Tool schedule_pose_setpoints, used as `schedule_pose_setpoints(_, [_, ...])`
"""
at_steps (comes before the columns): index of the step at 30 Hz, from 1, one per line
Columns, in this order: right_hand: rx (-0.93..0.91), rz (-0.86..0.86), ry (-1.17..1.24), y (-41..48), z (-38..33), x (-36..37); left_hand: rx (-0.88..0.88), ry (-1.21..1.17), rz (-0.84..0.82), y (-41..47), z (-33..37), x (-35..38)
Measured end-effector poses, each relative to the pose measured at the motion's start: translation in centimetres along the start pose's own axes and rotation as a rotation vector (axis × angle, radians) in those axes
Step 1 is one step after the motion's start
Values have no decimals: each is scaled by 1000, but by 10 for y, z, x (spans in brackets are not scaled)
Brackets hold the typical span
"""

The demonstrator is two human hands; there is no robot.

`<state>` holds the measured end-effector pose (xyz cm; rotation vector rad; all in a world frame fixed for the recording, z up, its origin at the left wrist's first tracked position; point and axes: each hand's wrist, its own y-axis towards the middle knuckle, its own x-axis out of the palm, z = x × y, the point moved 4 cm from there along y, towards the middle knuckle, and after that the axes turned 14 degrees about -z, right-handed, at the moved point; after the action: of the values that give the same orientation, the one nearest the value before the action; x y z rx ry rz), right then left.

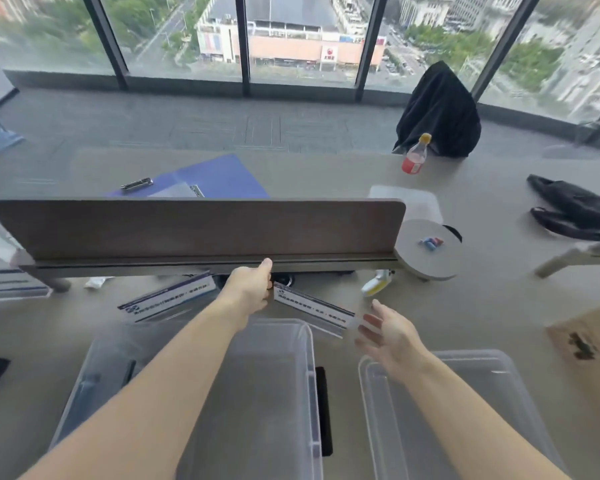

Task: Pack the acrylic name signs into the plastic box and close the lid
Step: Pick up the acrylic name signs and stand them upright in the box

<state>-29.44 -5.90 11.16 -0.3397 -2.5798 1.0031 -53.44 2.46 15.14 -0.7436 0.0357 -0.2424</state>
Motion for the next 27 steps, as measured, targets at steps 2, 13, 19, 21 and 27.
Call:
schedule_pose_setpoints(2, [50, 10, -30, 21, 2, -9, -72, -19, 31, 26, -5, -2])
schedule_pose_setpoints(13, [125, 5, -495, 118, 26, -16, -229, 87, -38, 137, -32, -3])
schedule_pose_setpoints(19, [-74, 58, -799, 137, 34, -30, -96, 584, 83, 153, -50, -10])
schedule_pose_setpoints(21, [-130, 72, -851, 135, 30, -27, -48, 609, 158, 153, -49, -14])
schedule_pose_setpoints(27, [-236, 105, -896, 108, 6, -24, 102, 893, 86, 127, -27, -9])
